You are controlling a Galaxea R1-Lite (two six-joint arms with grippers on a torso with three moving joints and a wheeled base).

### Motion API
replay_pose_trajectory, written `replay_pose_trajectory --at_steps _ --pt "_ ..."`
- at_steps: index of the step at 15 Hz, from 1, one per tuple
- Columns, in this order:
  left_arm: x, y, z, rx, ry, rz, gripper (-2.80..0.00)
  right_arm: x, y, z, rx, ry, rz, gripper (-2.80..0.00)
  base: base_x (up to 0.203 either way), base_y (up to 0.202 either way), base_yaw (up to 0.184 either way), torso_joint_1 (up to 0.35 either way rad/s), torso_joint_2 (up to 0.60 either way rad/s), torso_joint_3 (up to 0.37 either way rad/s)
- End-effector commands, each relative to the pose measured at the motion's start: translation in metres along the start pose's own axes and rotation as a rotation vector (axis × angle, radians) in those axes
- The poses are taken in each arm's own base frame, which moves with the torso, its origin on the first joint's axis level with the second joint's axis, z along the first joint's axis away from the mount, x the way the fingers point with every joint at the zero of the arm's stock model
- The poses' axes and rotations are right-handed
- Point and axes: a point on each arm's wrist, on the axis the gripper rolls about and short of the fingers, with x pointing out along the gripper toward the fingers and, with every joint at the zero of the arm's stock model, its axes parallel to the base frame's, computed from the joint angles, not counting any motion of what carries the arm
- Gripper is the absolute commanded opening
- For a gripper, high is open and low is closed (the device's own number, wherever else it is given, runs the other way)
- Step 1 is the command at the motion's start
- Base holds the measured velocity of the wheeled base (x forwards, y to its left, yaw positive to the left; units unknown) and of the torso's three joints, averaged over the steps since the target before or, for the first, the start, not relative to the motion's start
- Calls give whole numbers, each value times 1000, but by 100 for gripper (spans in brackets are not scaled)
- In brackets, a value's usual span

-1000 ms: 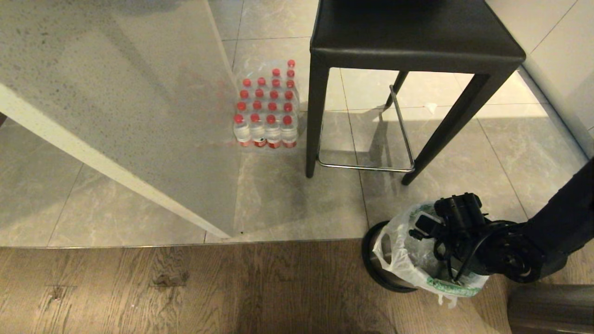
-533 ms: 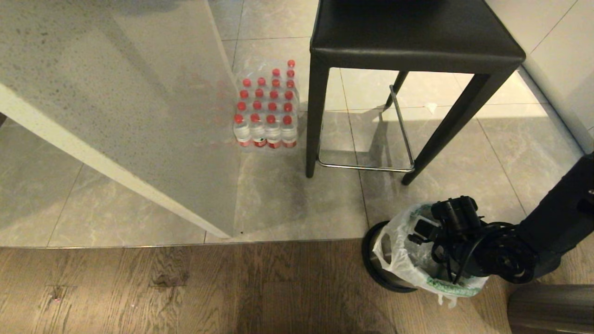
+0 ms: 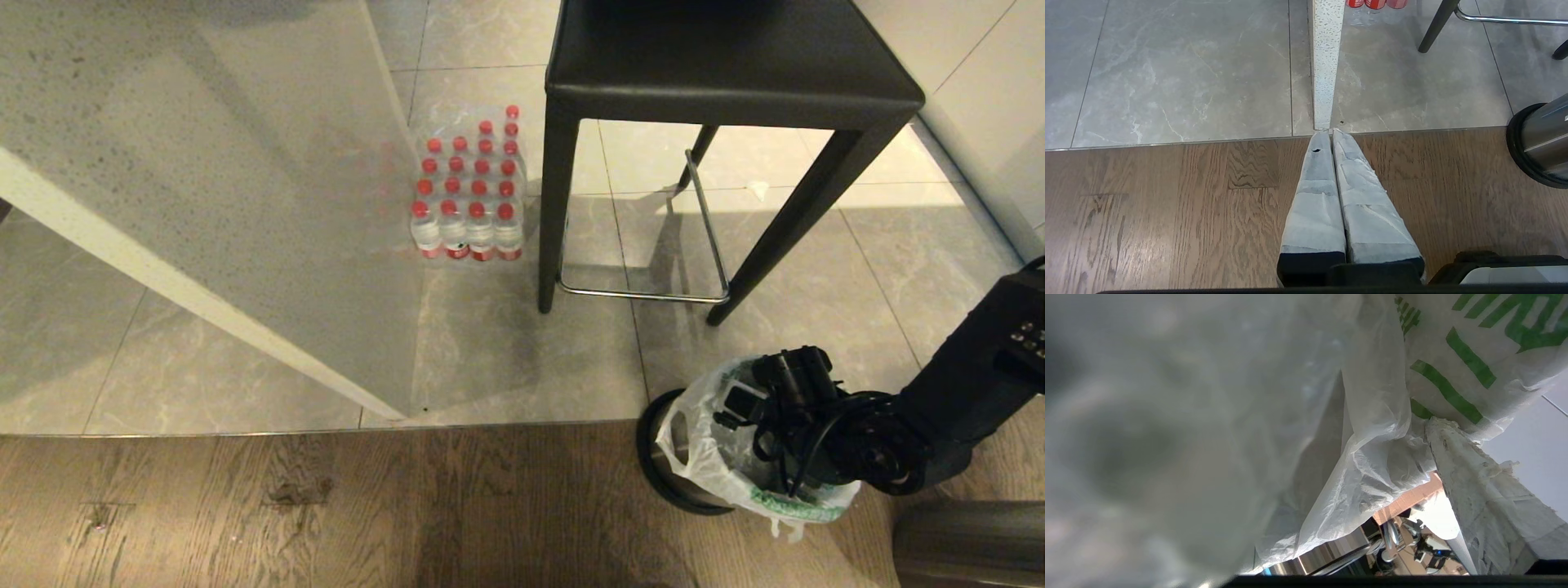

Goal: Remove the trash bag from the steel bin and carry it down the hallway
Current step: Pick up the trash bag

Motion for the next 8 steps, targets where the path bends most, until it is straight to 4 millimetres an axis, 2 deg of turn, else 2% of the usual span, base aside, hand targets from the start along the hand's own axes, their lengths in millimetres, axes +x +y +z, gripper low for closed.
replay_pose_trajectory --at_steps 1,7,8 --pt "0 0 0 0 0 0 -280 2 -2 2 5 1 -10 0 0 0 0 0 0 0" --pt "0 0 0 0 0 0 -280 10 -8 6 31 5 -22 0 0 0 0 0 0 0" --pt "0 0 0 0 0 0 -280 10 -10 5 36 5 -24 -270 0 0 0 0 0 0"
